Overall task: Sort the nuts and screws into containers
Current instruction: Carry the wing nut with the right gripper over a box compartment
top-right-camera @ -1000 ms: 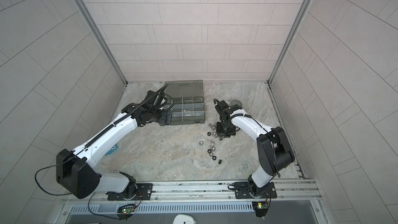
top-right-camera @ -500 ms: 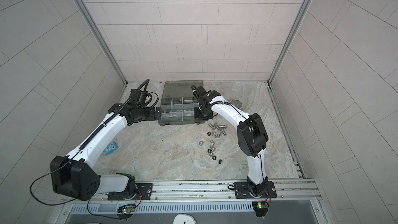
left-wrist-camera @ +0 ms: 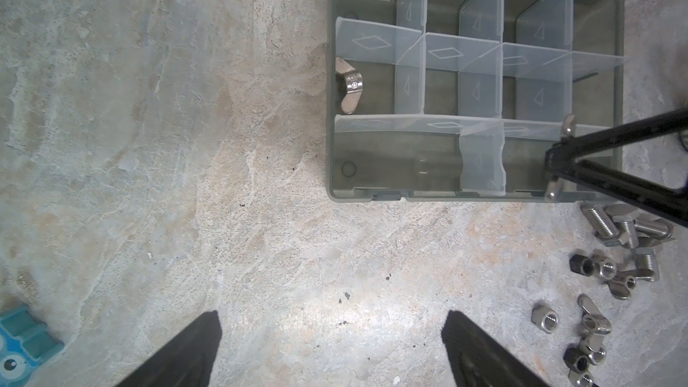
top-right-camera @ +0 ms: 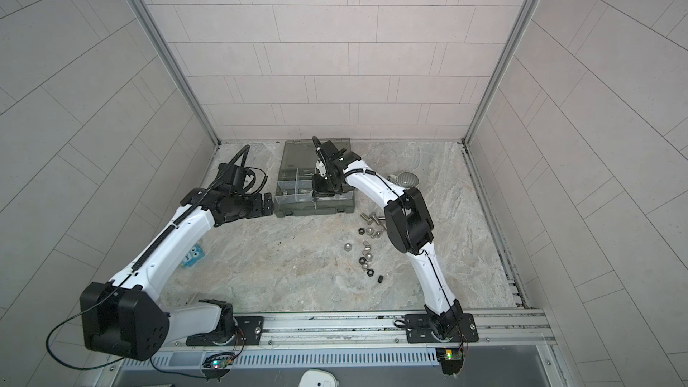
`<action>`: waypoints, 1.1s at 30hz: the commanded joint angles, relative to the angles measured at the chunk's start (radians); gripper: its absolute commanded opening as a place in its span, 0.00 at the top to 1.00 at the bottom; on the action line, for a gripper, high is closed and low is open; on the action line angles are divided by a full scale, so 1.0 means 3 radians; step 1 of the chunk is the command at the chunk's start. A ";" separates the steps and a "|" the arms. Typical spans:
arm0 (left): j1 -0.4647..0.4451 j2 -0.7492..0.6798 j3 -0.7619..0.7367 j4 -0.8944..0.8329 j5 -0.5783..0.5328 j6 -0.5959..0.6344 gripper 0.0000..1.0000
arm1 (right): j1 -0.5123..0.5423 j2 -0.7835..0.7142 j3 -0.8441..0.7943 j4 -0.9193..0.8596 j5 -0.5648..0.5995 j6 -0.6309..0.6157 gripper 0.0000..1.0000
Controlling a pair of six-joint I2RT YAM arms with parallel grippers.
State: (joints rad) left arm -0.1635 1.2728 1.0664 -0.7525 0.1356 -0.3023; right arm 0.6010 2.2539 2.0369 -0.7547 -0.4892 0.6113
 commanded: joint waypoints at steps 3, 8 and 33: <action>0.0030 -0.0105 -0.0061 -0.0002 0.0058 -0.0061 0.00 | 0.0093 0.0222 0.0281 0.0520 -0.0415 0.0073 0.90; 0.0064 -0.0122 -0.0075 -0.0026 0.0033 -0.0057 0.00 | 0.0126 0.0453 0.0456 0.1006 -0.0653 0.0197 0.89; 0.0207 -0.0162 -0.0159 -0.0054 0.0069 -0.0028 0.00 | 0.0159 0.1151 0.1090 0.1336 -0.0473 0.0244 0.64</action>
State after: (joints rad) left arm -0.1131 1.2320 1.0271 -0.7601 0.1497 -0.3145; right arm 0.6453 2.5923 2.3425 -0.3305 -0.6476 0.7105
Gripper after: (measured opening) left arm 0.998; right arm 0.336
